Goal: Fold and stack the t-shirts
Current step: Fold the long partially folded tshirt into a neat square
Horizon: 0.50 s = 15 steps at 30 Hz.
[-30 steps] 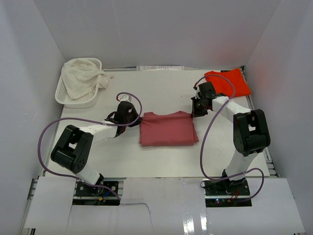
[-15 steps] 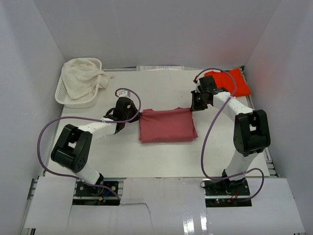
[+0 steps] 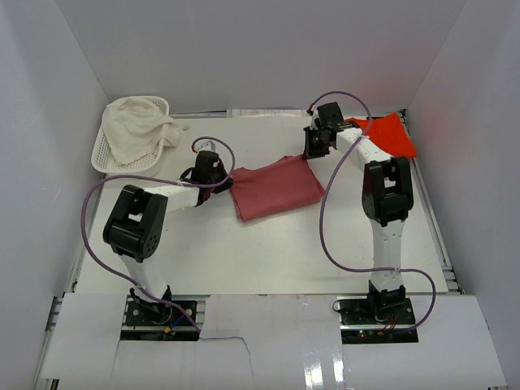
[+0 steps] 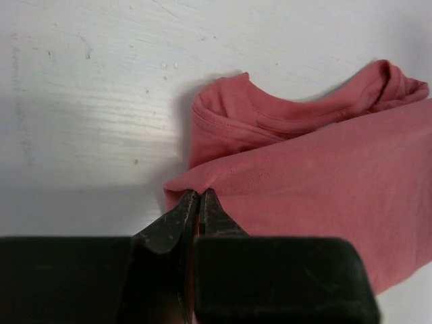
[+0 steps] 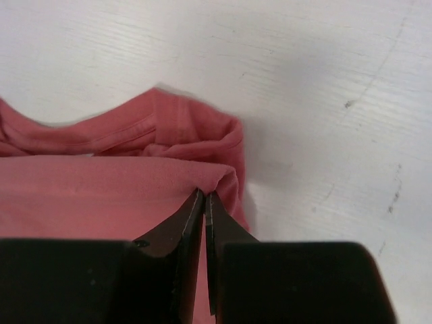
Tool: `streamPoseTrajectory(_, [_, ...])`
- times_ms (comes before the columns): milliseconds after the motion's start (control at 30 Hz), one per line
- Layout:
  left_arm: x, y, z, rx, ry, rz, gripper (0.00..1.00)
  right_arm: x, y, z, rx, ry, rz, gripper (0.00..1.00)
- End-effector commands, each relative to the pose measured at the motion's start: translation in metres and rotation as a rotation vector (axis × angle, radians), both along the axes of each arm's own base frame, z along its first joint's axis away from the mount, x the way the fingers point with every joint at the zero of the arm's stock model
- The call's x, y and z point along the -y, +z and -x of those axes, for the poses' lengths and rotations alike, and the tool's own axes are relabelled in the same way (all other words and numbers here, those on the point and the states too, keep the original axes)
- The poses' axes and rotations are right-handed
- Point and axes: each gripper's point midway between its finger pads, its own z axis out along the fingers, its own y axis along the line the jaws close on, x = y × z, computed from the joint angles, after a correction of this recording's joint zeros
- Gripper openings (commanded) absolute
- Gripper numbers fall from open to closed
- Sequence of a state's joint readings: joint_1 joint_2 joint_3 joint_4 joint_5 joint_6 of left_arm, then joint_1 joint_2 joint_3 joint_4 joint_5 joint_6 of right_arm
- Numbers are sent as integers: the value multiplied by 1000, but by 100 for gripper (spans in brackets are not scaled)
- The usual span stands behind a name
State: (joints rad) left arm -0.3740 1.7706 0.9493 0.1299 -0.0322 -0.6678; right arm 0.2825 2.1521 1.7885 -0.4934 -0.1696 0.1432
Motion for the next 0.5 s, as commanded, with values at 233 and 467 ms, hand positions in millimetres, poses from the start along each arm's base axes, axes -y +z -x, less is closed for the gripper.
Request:
streamPoseTrajectory(233, [-10, 15, -54, 67, 55, 6, 44, -3, -25, -38, 73, 11, -1, 27])
streamPoseTrajectory(467, [-13, 65, -62, 182, 63, 1, 75, 2, 18, -27, 206, -8, -26, 37])
